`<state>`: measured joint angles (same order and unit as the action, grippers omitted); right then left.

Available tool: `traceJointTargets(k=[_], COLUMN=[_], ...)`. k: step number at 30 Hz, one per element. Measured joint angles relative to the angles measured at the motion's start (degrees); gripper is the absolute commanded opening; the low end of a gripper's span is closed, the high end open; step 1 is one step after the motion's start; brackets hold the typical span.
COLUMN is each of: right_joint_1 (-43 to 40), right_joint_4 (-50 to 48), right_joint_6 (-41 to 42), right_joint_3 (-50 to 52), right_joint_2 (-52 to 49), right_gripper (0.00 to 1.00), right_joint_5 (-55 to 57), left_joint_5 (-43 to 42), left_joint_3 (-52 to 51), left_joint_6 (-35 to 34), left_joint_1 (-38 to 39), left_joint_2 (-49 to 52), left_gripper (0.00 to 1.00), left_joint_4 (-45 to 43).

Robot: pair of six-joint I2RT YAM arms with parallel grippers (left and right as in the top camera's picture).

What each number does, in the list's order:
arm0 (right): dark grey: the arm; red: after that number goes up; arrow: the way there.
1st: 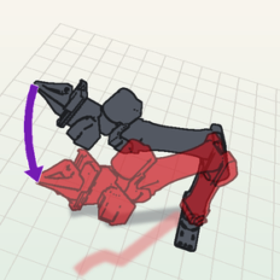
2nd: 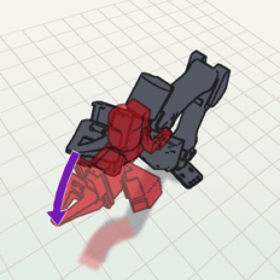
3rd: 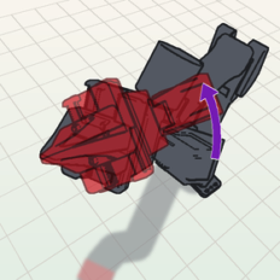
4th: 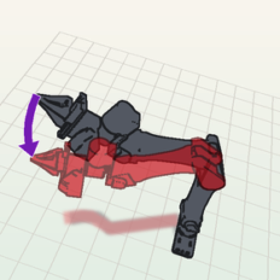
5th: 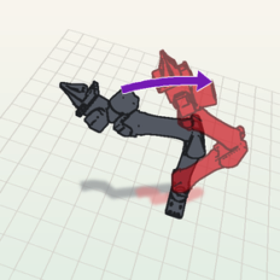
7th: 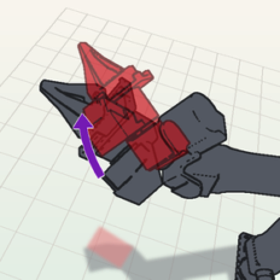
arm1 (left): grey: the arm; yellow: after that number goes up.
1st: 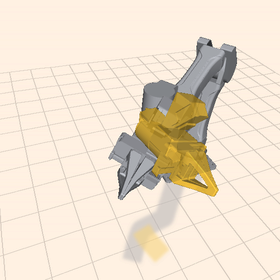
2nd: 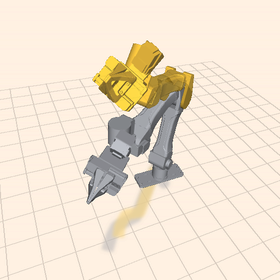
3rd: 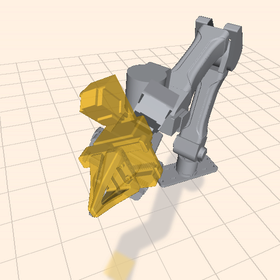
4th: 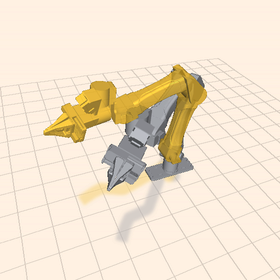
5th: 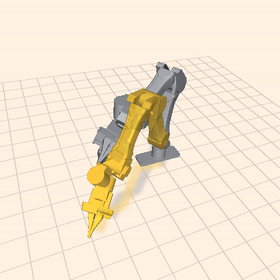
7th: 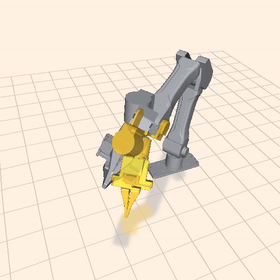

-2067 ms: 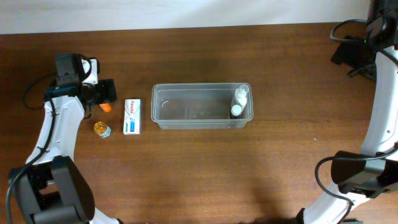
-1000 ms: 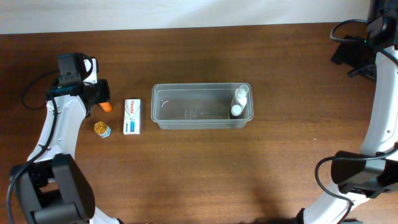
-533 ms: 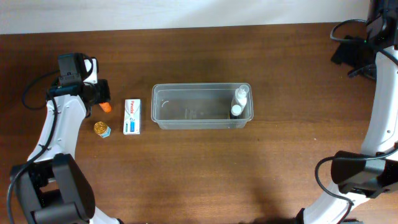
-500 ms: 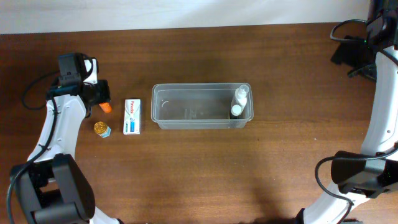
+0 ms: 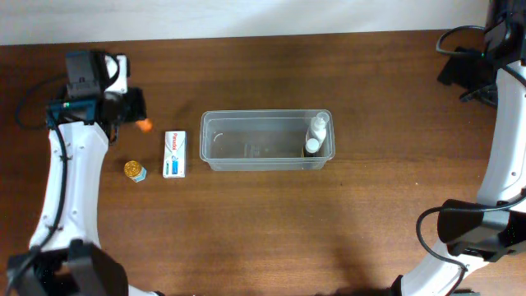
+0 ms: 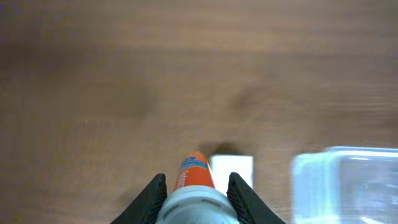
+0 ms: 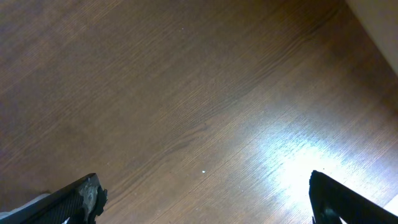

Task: Pack container
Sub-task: 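Carry the orange tube right and lower it into the container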

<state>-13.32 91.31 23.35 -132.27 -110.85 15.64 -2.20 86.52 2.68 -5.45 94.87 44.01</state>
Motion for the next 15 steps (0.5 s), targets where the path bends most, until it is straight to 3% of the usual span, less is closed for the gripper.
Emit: traceJointTargets(k=[15], right_joint_1=[0.0], right_joint_4=[0.02], right_joint_6=[0.0], right_joint_3=[0.0], right_joint_2=[0.0], right_gripper=[0.98], right_joint_5=[0.0], left_joint_5=[0.22], left_joint_3=[6.71], left_joint_6=[-0.15], left_joint_1=[18.4], left_joint_2=[-1.66], left_gripper=[0.19], left_joint_4=[1.11])
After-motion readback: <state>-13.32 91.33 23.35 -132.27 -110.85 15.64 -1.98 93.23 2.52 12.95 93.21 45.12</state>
